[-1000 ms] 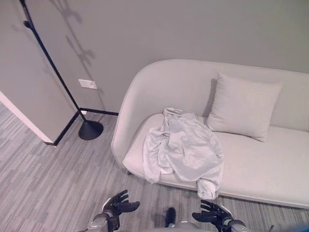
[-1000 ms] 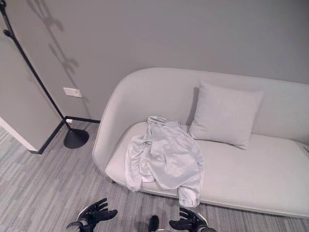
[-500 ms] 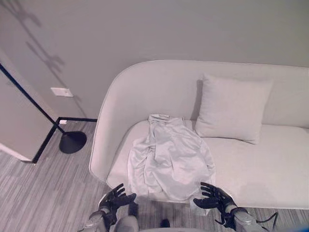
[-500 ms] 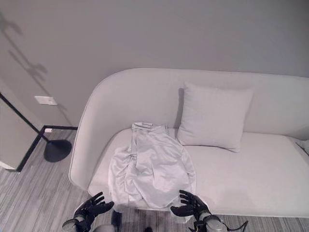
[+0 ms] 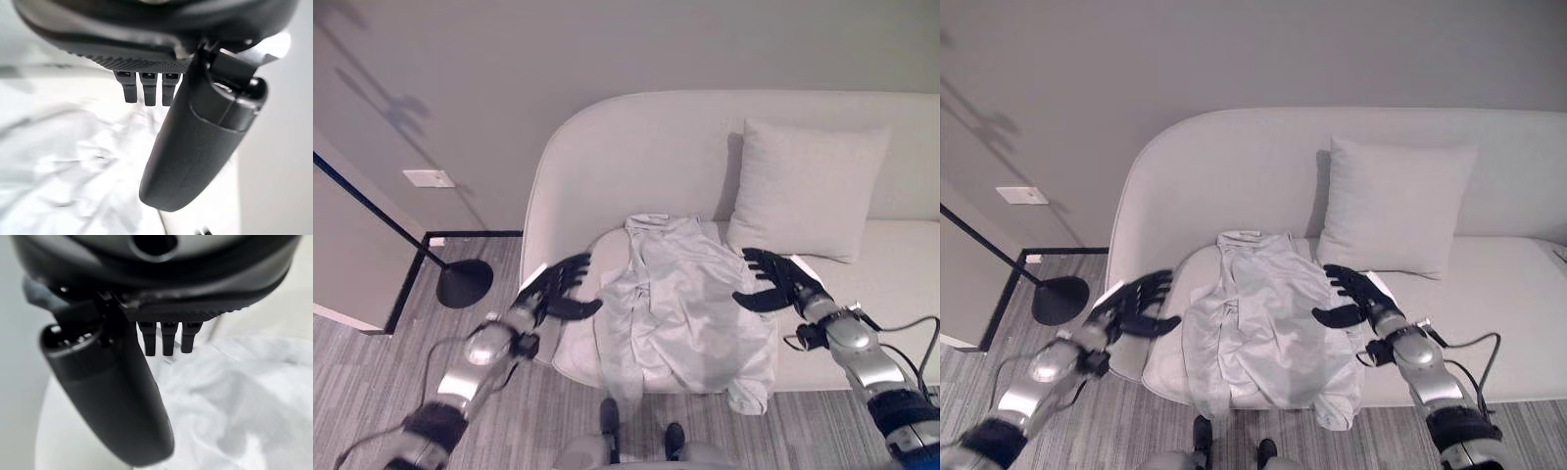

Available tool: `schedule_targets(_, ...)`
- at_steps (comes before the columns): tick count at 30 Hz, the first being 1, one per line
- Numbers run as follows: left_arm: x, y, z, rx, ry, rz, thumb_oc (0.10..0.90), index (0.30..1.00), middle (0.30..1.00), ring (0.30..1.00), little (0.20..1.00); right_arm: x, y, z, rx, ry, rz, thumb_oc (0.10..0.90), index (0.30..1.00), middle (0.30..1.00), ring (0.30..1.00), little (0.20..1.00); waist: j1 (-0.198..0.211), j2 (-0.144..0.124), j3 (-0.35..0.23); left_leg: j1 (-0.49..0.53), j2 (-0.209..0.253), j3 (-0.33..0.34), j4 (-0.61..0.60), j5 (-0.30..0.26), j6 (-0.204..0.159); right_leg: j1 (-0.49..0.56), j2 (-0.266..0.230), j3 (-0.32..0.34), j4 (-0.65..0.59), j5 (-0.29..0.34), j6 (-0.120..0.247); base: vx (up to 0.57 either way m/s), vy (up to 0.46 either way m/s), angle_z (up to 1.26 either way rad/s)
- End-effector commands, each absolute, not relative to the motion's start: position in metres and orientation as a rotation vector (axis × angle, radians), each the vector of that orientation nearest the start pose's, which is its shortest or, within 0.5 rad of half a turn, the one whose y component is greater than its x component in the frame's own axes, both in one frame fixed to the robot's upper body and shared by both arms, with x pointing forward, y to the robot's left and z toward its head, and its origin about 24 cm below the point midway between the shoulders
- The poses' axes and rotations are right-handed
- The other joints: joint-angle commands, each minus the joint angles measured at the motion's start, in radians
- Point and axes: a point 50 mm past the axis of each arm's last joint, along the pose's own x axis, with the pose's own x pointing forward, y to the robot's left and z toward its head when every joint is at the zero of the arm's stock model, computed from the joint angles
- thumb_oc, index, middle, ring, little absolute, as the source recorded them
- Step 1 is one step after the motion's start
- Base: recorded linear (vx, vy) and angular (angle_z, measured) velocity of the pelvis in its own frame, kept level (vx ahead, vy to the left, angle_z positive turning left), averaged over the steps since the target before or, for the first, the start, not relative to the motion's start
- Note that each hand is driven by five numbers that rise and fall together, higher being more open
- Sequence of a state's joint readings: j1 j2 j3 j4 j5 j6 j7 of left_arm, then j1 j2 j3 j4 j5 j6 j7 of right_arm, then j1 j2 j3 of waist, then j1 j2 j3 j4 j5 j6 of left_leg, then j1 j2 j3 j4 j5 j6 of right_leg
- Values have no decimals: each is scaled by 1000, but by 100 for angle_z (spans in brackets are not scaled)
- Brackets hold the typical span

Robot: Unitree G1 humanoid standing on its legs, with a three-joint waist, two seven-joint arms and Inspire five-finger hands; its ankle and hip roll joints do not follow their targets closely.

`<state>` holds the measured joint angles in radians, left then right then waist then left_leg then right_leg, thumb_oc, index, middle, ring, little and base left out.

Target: Hang the clothes on the sofa on the clothes rack.

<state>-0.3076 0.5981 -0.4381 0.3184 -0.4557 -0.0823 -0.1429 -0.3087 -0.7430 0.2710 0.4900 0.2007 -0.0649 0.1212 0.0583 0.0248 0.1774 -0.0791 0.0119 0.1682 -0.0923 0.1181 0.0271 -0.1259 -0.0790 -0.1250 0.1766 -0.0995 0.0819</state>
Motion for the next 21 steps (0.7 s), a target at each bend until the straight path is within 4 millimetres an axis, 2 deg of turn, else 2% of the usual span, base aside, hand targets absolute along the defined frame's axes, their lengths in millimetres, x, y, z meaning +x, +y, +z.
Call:
schedule_targets(1, 329, 134, 118, 302, -213, -561, 800, 900, 900, 900, 900, 337, -275, 127, -697, -11, 71, 800, 900, 900, 900, 900, -15, -79, 34, 37, -14, -61, 5, -86, -43, -21, -120, 72, -264, 310, 128, -14, -117, -6)
schedule_targets(3, 338, 116, 132, 343, -258, -592, 800, 900, 900, 900, 900, 349, -270, 136, -690, -22, 63, 800, 900, 900, 900, 900, -18, -94, 47, 15, -16, -69, 5, -79, -50, -48, -119, 72, -264, 337, 136, -9, -128, 20)
schedule_targets(6, 343, 112, 141, 371, -286, -592, 800, 900, 900, 900, 900, 355, -267, 145, -695, -41, 60, 800, 900, 900, 900, 900, -24, -95, 52, -9, -10, -75, 5, -68, -54, -66, -117, 56, -264, 348, 133, -52, -112, 23)
schedule_targets(7, 353, 106, 154, 432, -317, -585, 800, 900, 900, 900, 900, 368, -263, 168, -712, -81, 50, 800, 900, 900, 900, 900, -32, -96, 71, -54, -1, -87, 5, -48, -64, -104, -105, 47, -264, 358, 127, -106, -140, 20)
schedule_targets(10, 368, 104, 180, 552, -378, -542, 800, 900, 900, 900, 900, 386, -258, 210, -706, -159, 7, 800, 900, 900, 900, 900, -43, -94, 103, -130, 17, -99, 5, -20, -79, -171, -87, 35, -264, 367, 126, -114, -126, 14)
schedule_targets(11, 374, 107, 188, 582, -385, -511, 800, 900, 900, 900, 900, 390, -254, 221, -695, -184, 4, 800, 900, 900, 900, 900, -48, -95, 116, -152, 24, -99, 5, -12, -84, -191, -81, 36, -264, 371, 125, -100, -97, -8)
schedule_targets(12, 386, 118, 202, 624, -391, -431, 800, 900, 900, 900, 900, 394, -249, 239, -684, -226, -14, 800, 900, 900, 900, 900, -53, -96, 130, -180, 34, -98, 5, -3, -89, -220, -72, 38, -264, 375, 126, -58, -63, -8)
schedule_targets(13, 386, 118, 203, 623, -393, -430, 800, 900, 900, 900, 900, 395, -249, 240, -684, -228, -14, 800, 900, 900, 900, 900, -54, -96, 130, -182, 34, -99, 5, -3, -89, -222, -72, 38, -264, 375, 126, -56, -41, -10)
schedule_targets(16, 400, 135, 223, 703, -386, -323, 800, 900, 900, 900, 900, 401, -240, 271, -708, -293, -43, 800, 900, 900, 900, 900, -64, -95, 157, -235, 43, -100, 5, 11, -98, -274, -68, 44, -264, 385, 126, -60, -13, -3)
schedule_targets(17, 405, 145, 237, 733, -393, -256, 800, 900, 900, 900, 900, 402, -236, 285, -713, -323, -58, 800, 900, 900, 900, 900, -70, -93, 170, -263, 43, -101, 5, 21, -101, -302, -68, 46, -264, 394, 124, -60, 10, -1)
schedule_targets(21, 412, 169, 264, 804, -405, -121, 800, 900, 900, 900, 900, 404, -222, 309, -672, -397, -58, 800, 900, 900, 900, 900, -84, -93, 186, -318, 43, -97, 5, 34, -110, -360, -67, 52, -264, 405, 124, -22, 11, 0)
